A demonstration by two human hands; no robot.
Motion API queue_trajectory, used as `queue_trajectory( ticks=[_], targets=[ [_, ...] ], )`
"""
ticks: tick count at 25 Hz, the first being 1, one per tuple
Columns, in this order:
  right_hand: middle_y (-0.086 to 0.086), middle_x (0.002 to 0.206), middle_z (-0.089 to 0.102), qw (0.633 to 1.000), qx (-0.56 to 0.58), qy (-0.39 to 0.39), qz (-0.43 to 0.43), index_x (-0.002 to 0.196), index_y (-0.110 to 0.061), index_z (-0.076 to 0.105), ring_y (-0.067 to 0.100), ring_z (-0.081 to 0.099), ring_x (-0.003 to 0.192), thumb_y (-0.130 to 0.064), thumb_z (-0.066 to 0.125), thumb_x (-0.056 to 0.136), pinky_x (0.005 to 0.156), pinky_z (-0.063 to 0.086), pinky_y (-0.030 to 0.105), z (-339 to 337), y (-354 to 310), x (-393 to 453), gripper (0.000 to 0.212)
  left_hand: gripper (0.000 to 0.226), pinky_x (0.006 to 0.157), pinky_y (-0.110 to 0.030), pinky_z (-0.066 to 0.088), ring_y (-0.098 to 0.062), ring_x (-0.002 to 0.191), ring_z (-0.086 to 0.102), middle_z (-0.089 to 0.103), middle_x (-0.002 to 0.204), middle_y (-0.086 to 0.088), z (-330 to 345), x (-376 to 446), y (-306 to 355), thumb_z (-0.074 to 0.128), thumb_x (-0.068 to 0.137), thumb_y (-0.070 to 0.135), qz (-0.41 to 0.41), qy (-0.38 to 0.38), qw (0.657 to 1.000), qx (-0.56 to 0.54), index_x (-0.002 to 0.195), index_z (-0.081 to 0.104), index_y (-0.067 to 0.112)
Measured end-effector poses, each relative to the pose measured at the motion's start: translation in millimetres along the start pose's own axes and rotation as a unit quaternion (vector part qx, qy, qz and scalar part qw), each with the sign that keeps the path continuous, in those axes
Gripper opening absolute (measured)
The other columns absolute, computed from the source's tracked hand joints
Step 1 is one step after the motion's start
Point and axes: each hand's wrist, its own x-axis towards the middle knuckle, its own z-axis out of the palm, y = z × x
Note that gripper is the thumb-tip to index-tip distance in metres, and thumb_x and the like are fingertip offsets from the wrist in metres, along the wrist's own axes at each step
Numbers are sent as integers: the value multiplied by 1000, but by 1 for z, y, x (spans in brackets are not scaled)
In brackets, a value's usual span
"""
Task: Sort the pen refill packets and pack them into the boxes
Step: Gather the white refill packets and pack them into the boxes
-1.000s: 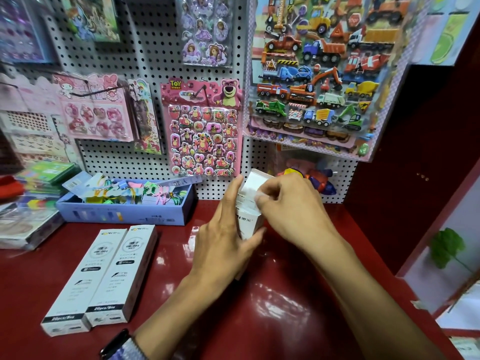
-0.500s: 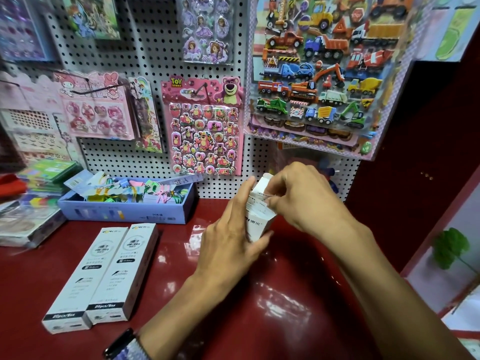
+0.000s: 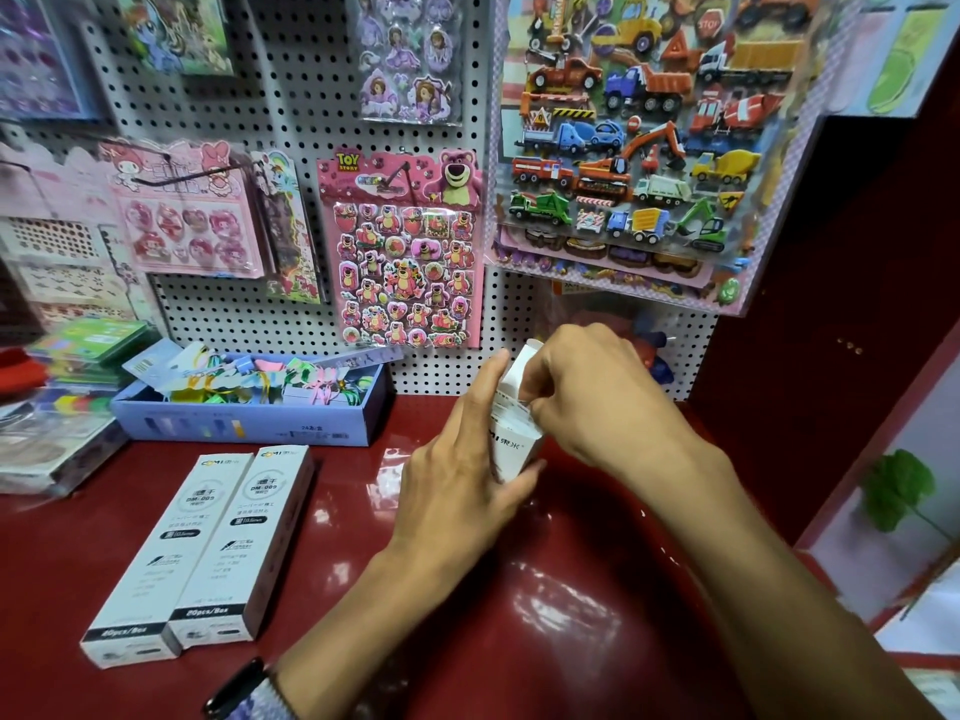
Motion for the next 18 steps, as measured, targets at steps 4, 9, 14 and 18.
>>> queue_trajectory(
  ticks=[4, 9, 14, 18],
  targets=[
    [3, 95, 70, 1000, 6, -14, -12, 86, -27, 76, 25, 63, 97, -21, 69, 80, 76, 45, 29, 0, 4, 2, 11, 107, 67, -37, 54, -32, 98, 66, 56, 138, 8, 0, 2, 2, 81, 69, 42, -18, 0, 1000, -6, 147, 7, 44],
    [-9, 82, 50, 995, 79, -56, -23, 94, -31, 78, 14, 55, 87, -29, 69, 87, 73, 35, 23, -1, 16, 3, 12, 107, 71, -36, 53, -30, 100, 66, 60, 134, 5, -2, 2, -1, 81, 69, 40, -34, -6, 999, -31, 146, 6, 44],
    [-4, 79, 66, 998, 53, -28, -22, 84, -27, 76, 22, 63, 86, -31, 63, 86, 73, 51, 31, 14, 11, 4, 14, 101, 67, -37, 51, -34, 95, 66, 66, 121, 1, 3, 5, -2, 79, 69, 44, -56, 3, 998, -30, 144, 12, 37],
    [-1, 72, 69, 995, 94, 33, -23, 80, -20, 74, 20, 63, 73, -43, 62, 82, 67, 50, 32, 13, 5, 2, 26, 99, 68, -40, 52, -36, 94, 66, 65, 124, 1, 0, 5, -6, 78, 69, 48, -67, 7, 997, -32, 143, 14, 37]
  ],
)
